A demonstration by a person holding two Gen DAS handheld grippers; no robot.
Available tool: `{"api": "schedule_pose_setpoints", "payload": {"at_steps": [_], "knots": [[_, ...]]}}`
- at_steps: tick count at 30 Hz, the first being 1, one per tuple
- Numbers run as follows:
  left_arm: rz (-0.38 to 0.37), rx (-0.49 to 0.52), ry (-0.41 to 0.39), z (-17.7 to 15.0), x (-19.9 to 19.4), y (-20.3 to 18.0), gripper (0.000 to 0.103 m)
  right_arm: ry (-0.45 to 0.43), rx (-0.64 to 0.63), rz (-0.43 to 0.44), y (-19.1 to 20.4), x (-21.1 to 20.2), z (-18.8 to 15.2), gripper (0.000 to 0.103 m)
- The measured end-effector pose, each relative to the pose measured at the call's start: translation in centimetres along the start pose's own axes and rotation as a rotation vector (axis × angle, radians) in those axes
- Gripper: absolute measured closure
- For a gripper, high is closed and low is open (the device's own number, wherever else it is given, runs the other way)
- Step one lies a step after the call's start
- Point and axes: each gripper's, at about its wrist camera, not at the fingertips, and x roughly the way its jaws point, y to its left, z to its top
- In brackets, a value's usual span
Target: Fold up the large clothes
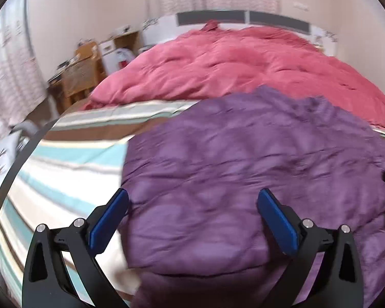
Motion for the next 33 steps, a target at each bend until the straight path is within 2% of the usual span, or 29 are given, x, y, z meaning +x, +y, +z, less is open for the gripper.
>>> {"api": "schedule_pose_setpoints", "payload": {"at_steps": [2, 4, 9, 13, 17, 23, 26, 29, 33], "knots": [[0.011, 0.016, 0.058, -0.4, 2.3, 0.2, 0.002, 0.032, 0.027, 0.013, -0.6, 1.4, -0.2, 0.103], [-0.015, 0.026, 0.078, -0.7, 3.7, 0.2, 0.002, 0.035, 0.030, 0.004, -0.5, 1.9, -0.2, 0.103], [-0.023, 0.025, 0.076, -0.5, 4.3, 0.3, 0.002, 0.032, 0.006, -0.024, -0.1, 1.8, -0.3, 0.103], [0.018, 0.066, 0.043, -1.2, 1.5, 0.5, 0.002, 0.011, -0.001, -0.019, 0.3, -0.7, -0.3, 0.102], [-0.006, 0.126, 0.013, -3.3, -2.2, 1.1, 0.002, 0.024, 0.010, 0.040, 0.1, -4.2, -1.5, 0.102], [-0.090, 0.065, 0.074, -6.9, -4.9, 3.3, 0.002, 0.053, 0.032, 0.041, -1.2, -8.3, -5.0, 0.102], [-0.099, 0.052, 0.096, -8.8, -6.1, 4.0, 0.002, 0.066, 0.049, 0.025, -2.0, -9.9, -6.9, 0.102], [-0.138, 0.046, 0.104, -10.8, -7.5, 4.4, 0.002, 0.078, 0.062, 0.011, -2.7, -11.5, -8.5, 0.102], [-0.152, 0.037, 0.107, -12.8, -8.9, 5.0, 0.002, 0.077, 0.055, -0.006, -2.9, -13.5, -10.4, 0.102]]}}
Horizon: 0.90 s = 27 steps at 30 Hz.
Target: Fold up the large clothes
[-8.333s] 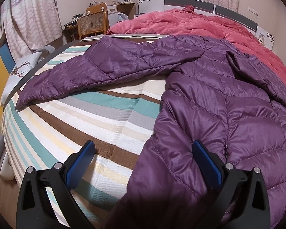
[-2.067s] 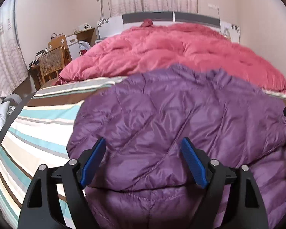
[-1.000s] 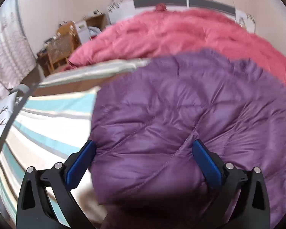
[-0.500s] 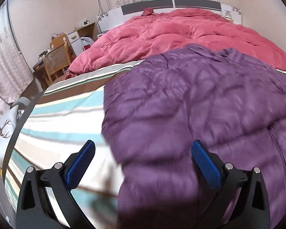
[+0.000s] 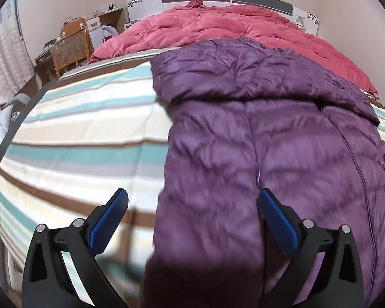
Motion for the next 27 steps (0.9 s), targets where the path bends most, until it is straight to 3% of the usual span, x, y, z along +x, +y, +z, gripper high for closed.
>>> {"api": "schedule_pose_setpoints", "payload": {"at_steps": [1, 2, 3, 4, 8, 12, 16, 18, 21, 25, 27], "knots": [[-0.006, -0.007, -0.001, -0.5, -0.3, 0.2, 0.002, 0.001, -0.001, -0.001, -0.1, -0.5, -0.5, 0.100], [-0.008, -0.014, -0.003, -1.0, -0.7, 0.4, 0.002, 0.001, -0.001, -0.005, 0.0, -0.8, -0.9, 0.089], [-0.006, -0.018, -0.003, -1.4, -0.9, 0.5, 0.002, -0.015, 0.003, -0.015, 0.0, -1.4, -1.4, 0.039], [-0.004, -0.023, -0.001, -1.9, -1.1, 0.8, 0.002, -0.061, -0.003, -0.020, 0.0, -2.4, -2.0, 0.011], [-0.004, -0.038, 0.001, -3.3, -2.0, 1.7, 0.002, -0.092, -0.098, -0.058, 0.9, -4.3, -3.3, 0.011], [-0.041, -0.045, -0.007, -4.3, -2.9, 2.5, 0.002, -0.081, -0.096, -0.033, 0.4, -5.7, -4.5, 0.011], [-0.092, -0.058, -0.008, -5.3, -3.6, 3.0, 0.002, -0.040, -0.031, 0.011, -1.5, -6.6, -6.1, 0.026], [-0.108, -0.051, -0.004, -5.8, -3.8, 3.1, 0.007, -0.009, 0.005, 0.032, -2.4, -6.8, -7.1, 0.034], [-0.154, -0.054, 0.022, -6.8, -3.7, 3.4, 0.022, 0.032, 0.044, 0.049, -3.8, -6.7, -8.8, 0.035], [-0.215, -0.074, 0.027, -7.7, -4.1, 3.7, 0.027, 0.085, 0.067, 0.067, -4.6, -6.3, -11.2, 0.035], [-0.238, -0.066, 0.031, -8.1, -4.3, 3.5, 0.028, 0.108, 0.090, 0.099, -4.9, -5.9, -12.0, 0.041]]}}
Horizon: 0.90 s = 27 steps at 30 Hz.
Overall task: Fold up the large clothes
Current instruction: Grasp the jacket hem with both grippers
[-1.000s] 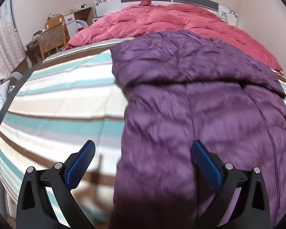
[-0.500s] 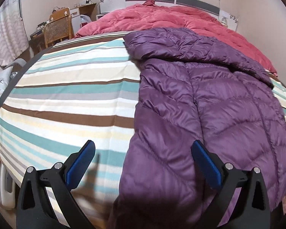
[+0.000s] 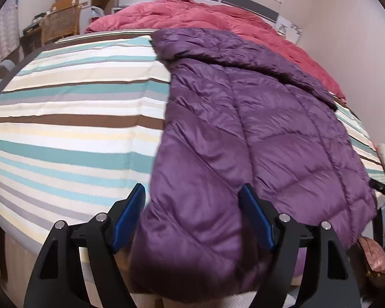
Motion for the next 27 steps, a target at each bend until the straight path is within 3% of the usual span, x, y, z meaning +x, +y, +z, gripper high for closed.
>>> {"api": "schedule_pose_setpoints", "payload": {"at_steps": [5, 7, 8, 10, 12, 14, 19, 27], "knots": [[-0.032, 0.050, 0.010, -1.2, -0.5, -1.3, 0.032, -0.009, -0.003, 0.046, 0.5, 0.2, -0.8, 0.042], [-0.033, 0.058, 0.010, -1.3, -0.8, -1.6, 0.038, -0.006, -0.013, 0.048, 0.7, 0.3, -0.8, 0.050], [-0.042, 0.053, 0.012, -1.4, -0.9, -1.6, 0.044, -0.006, -0.017, 0.056, 1.0, 0.4, -0.9, 0.053], [-0.074, 0.044, 0.019, -1.4, -1.1, -1.7, 0.058, 0.005, -0.019, 0.090, 1.1, 0.4, -1.0, 0.070], [-0.109, 0.035, 0.031, -1.5, -1.3, -1.8, 0.081, 0.012, -0.006, 0.126, 0.8, 0.2, -1.0, 0.082], [-0.117, 0.026, 0.030, -1.8, -2.1, -1.8, 0.088, 0.007, 0.006, 0.157, 0.4, -0.4, -1.0, 0.089], [-0.162, 0.005, 0.015, -2.7, -4.8, -1.4, 0.095, -0.029, 0.062, 0.282, -1.2, -3.0, -1.5, 0.096], [-0.306, -0.026, -0.034, -3.3, -10.5, -1.8, 0.096, -0.093, 0.105, 0.458, -2.2, -7.2, -1.7, 0.096]]}}
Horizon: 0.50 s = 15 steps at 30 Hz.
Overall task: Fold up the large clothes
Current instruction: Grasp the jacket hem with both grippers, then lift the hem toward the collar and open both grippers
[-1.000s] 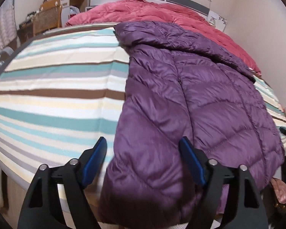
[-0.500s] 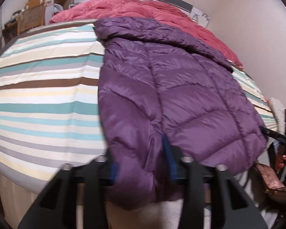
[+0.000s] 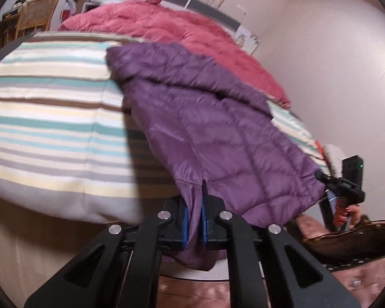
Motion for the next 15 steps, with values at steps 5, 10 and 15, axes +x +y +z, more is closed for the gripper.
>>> {"api": "schedule_pose_setpoints", "payload": {"at_steps": [5, 10, 15], "knots": [[-0.020, 0.036, -0.083, 3.5, -0.9, -0.9, 0.096, -0.070, 0.046, 0.045, -0.4, 0.2, 3.1, 0.096], [-0.027, -0.033, -0.120, 7.9, 0.6, 0.4, 0.095, -0.148, 0.093, 0.051, -1.5, 0.9, 7.2, 0.096], [-0.013, -0.127, -0.135, 11.6, 3.2, 2.5, 0.093, -0.195, 0.166, 0.064, -3.2, 2.2, 11.2, 0.096]]}}
